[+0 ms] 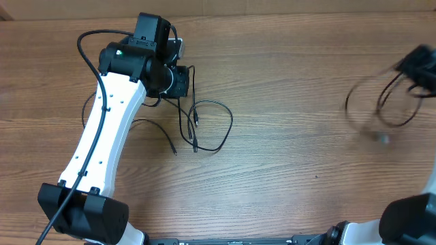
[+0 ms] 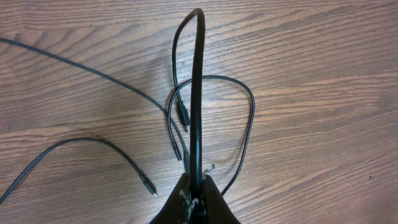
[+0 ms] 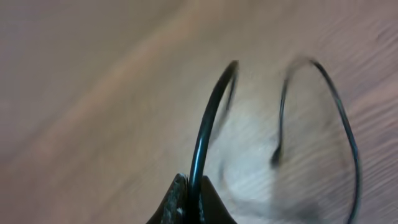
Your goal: Untangle cables
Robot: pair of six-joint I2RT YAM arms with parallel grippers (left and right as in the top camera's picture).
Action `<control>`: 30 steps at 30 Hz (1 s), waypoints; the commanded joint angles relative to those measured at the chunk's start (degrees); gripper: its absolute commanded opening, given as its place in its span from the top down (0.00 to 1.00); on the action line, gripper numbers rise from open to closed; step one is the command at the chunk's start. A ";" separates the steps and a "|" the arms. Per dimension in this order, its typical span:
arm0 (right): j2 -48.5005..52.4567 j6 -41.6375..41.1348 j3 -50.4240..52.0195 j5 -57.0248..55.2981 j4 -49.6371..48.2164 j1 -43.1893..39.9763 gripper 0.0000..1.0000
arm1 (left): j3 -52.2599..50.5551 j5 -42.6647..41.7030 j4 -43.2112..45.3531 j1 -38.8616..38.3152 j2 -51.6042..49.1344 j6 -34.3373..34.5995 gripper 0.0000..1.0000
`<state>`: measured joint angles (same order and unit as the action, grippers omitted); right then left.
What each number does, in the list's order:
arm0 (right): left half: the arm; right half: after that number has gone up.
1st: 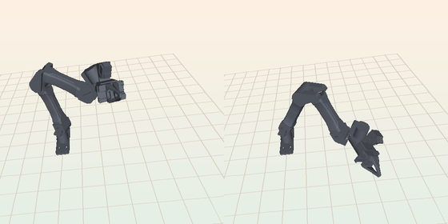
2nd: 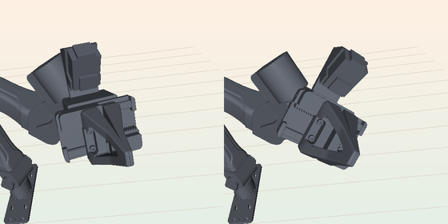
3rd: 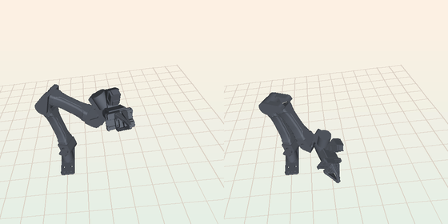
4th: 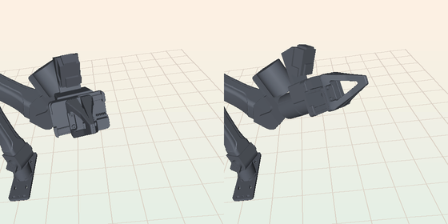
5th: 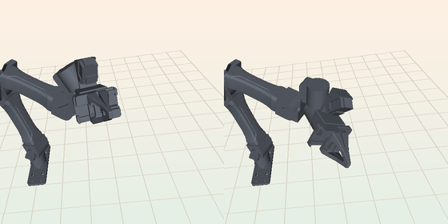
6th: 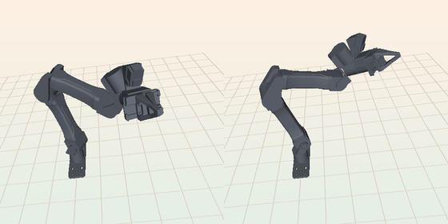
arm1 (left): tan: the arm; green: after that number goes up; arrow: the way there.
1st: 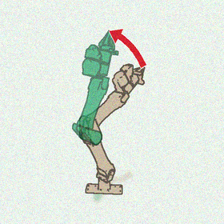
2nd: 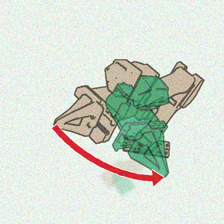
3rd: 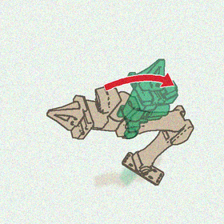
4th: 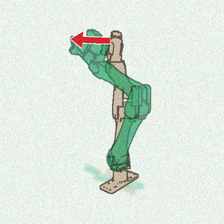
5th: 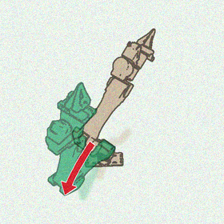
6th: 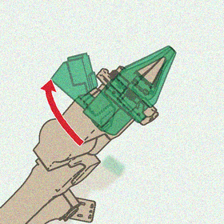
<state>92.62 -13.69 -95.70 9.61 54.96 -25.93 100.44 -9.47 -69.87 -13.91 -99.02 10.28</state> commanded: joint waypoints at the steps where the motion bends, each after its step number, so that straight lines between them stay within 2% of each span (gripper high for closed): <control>1: -0.87 -0.44 -3.96 -0.61 1.33 -0.94 0.96 | -0.17 -0.92 0.00 -0.48 0.79 -1.05 0.96; 9: 0.81 -0.42 -2.32 -3.93 9.92 -0.92 0.96 | -0.17 -0.92 0.00 -0.48 0.79 -1.07 0.96; 10: 1.18 -0.44 -2.19 -5.01 10.56 -0.92 0.85 | -0.17 -0.92 0.00 -0.48 0.79 -1.07 0.96; 11: 1.55 -0.42 -2.12 -5.81 11.26 -0.92 0.66 | -0.17 -0.92 0.00 -0.48 0.79 -1.07 0.96; 12: 1.86 -0.42 -2.12 -6.19 11.69 -0.92 0.52 | -0.17 -0.92 0.00 -0.48 0.79 -1.07 0.96; 14: 2.03 -0.42 -2.14 -6.12 12.11 -0.92 0.42 | -0.17 -0.92 0.02 -0.48 0.79 -1.07 0.96; 21: 2.01 -0.42 -2.14 -3.96 12.94 -0.68 0.37 | -0.17 -0.92 0.07 -0.48 0.79 -1.07 0.96; 25: 2.01 1.18 -2.14 6.03 15.85 0.13 0.36 | -0.17 -1.09 0.28 -0.48 0.79 -1.09 0.96; 27: 2.01 4.81 -2.14 11.13 17.16 1.09 0.35 | -0.17 -1.95 0.66 -0.48 0.79 -1.09 0.96; 30: 2.01 9.33 -2.14 15.28 19.85 3.87 0.33 | -0.17 -7.50 2.12 -0.59 0.79 -1.75 0.96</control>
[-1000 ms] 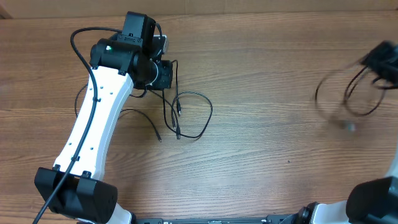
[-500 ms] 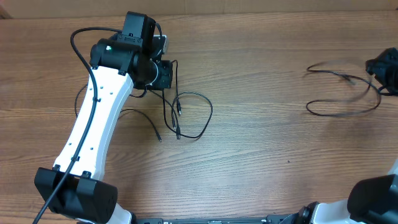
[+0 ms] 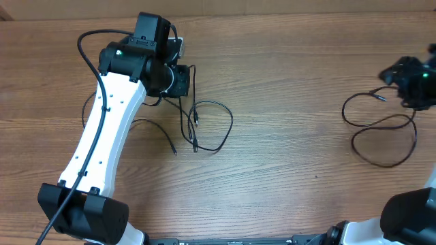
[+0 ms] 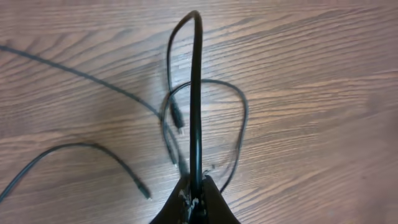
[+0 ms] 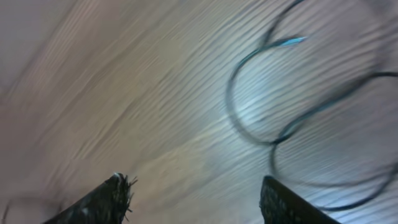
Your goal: Untangle cables
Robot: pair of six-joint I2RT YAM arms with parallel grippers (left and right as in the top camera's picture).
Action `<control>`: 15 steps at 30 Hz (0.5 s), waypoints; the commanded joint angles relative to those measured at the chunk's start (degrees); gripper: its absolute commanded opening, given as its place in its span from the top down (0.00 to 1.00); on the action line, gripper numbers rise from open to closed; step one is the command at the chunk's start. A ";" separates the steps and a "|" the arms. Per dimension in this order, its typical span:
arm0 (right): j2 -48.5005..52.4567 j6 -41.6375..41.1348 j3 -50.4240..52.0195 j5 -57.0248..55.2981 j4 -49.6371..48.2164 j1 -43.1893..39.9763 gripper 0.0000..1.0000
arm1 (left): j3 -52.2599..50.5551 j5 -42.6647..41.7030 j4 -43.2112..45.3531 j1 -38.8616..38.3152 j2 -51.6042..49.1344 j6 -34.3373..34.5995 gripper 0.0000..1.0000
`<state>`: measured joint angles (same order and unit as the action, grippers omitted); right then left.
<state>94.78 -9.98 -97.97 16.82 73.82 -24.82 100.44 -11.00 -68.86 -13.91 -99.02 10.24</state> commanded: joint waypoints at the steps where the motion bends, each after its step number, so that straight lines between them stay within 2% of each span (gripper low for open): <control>1: -0.15 6.75 0.13 8.15 2.05 4.48 0.30 | -0.17 -10.25 2.16 -0.87 0.79 -3.69 0.96; 5: -0.15 9.97 0.13 8.15 4.44 9.66 0.26 | -0.15 -24.20 5.64 -2.45 0.79 -11.39 0.96; 10: -0.15 10.51 0.13 7.89 6.08 17.31 0.19 | -0.09 -33.03 10.40 -2.91 2.03 -14.97 0.96; 12: -0.15 10.51 0.13 7.67 5.95 19.41 0.19 | -0.09 -30.08 11.15 -2.45 2.62 -14.82 0.91; 15: -0.15 10.49 0.15 7.67 5.68 22.25 0.18 | -0.09 -21.84 9.40 -1.73 3.04 -12.13 0.72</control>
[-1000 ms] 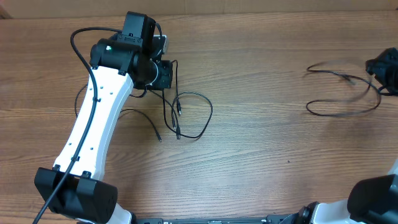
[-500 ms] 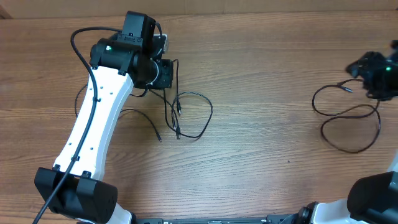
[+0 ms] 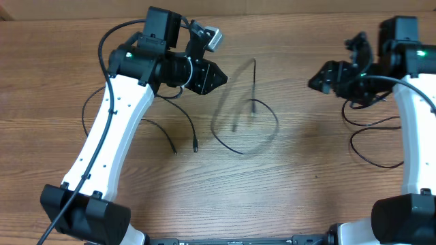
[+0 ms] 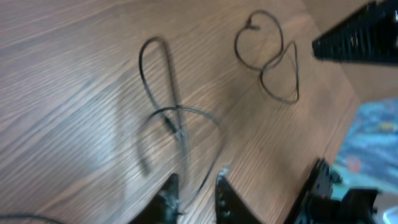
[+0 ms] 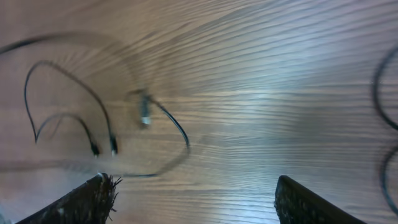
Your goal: Untangle cables
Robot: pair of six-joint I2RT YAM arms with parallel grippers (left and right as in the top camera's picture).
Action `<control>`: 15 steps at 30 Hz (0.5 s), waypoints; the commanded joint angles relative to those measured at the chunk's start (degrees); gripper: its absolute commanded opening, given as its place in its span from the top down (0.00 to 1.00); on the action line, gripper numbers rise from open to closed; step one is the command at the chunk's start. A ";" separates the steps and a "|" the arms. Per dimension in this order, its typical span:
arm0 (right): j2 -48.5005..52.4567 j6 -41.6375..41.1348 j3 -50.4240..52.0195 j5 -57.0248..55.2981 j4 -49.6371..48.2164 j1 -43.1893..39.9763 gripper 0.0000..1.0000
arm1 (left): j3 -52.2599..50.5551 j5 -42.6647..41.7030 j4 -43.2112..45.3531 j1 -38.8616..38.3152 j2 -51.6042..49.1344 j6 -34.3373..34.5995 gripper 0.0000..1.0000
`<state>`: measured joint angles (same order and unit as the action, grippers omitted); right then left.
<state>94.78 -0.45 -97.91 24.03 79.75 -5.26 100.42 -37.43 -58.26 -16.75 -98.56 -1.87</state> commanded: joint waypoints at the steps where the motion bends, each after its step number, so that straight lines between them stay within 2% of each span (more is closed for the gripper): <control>1: -0.13 0.96 0.09 0.46 -0.33 3.58 0.18 | -0.07 7.67 -2.34 1.31 2.58 0.96 0.68; 3: -0.13 0.96 0.09 0.46 -0.61 5.29 0.18 | -0.07 13.62 -4.96 1.49 2.58 1.70 0.66; 6: -0.13 0.96 0.09 0.42 -0.74 7.89 0.17 | -0.07 23.06 -8.70 1.46 2.58 4.11 0.69; 9: -0.13 0.04 0.11 -2.54 -0.59 10.62 0.17 | -0.07 35.43 -12.07 1.62 2.60 11.26 0.75; 11: -0.13 -2.12 0.39 -5.51 -0.70 12.17 0.16 | -0.07 41.57 -14.23 2.21 2.82 16.68 0.76; 15: -0.13 -4.09 1.90 -8.22 -0.85 14.40 0.16 | -0.07 43.43 -17.38 4.33 4.57 21.29 0.76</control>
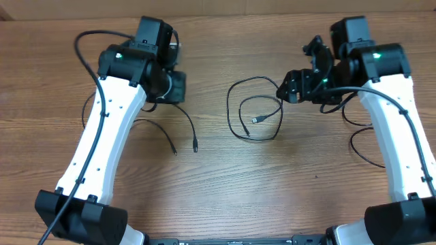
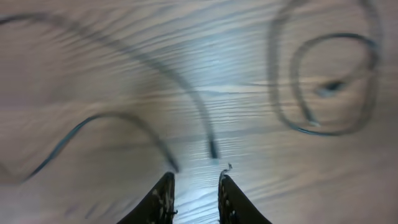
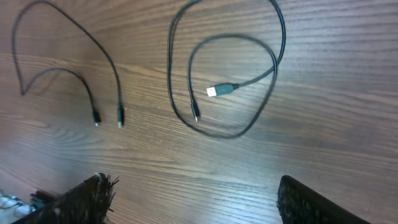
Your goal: Untangle cables
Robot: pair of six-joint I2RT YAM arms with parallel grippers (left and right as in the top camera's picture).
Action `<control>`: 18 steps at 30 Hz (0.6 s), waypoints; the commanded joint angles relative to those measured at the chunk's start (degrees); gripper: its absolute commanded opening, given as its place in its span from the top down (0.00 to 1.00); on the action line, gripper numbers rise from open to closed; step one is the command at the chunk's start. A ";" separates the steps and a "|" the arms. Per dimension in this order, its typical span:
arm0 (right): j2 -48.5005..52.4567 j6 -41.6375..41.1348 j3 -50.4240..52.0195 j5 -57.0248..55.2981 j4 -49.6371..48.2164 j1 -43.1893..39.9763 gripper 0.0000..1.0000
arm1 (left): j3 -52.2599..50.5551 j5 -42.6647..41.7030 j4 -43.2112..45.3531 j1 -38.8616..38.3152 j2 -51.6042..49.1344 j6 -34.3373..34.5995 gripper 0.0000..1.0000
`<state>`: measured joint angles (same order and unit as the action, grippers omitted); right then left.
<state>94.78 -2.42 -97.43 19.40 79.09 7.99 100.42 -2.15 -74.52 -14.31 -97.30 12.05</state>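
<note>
Three black cables lie apart on the wooden table. One thin cable trails at the left, both its plug ends near my left gripper. A looped cable with a silver USB plug rests at the centre. A third cable lies at the right, partly hidden by my right arm. My left gripper hangs open and holds nothing. My right gripper is wide open just right of the loop.
The table's far edge runs along the top of the overhead view. Bare wood stretches in front of the cables. The left wrist view is blurred.
The looped cable, blurred in mid-air then, now lies flat at the centre. My left gripper has gone back left over the thin cable. My right gripper has shifted left and closer to the loop.
My left gripper was shut on a cable over a tangle at the left, my right shut on another at the far right. Then the right cable lay released. Then my left gripper was open, a cable loose mid-table. Now three cables lie separate.
</note>
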 commanded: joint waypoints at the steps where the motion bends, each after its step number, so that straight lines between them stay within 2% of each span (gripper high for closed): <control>1: -0.13 -2.29 2.10 -3.58 -0.48 1.64 0.16 | -0.07 8.17 -1.88 2.47 4.04 8.00 0.76; 9: -0.13 -6.49 10.01 -4.02 -6.91 6.47 0.17 | -0.09 12.94 -10.75 4.22 9.92 11.85 0.75; 13: -0.13 -9.92 14.84 -8.92 -11.65 10.71 0.16 | -0.09 15.34 -14.67 4.22 12.22 14.43 0.76; 15: -0.13 -12.87 17.40 -12.72 -13.68 12.79 0.17 | -0.09 16.24 -15.32 4.22 13.44 15.82 0.75; 18: -0.13 -22.12 21.88 -18.25 -16.92 15.52 0.17 | -0.09 16.26 -14.64 4.22 14.97 16.39 0.74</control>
<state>94.78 -15.03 -78.70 8.45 63.61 21.65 100.42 11.92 -89.54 -10.09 -84.40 25.63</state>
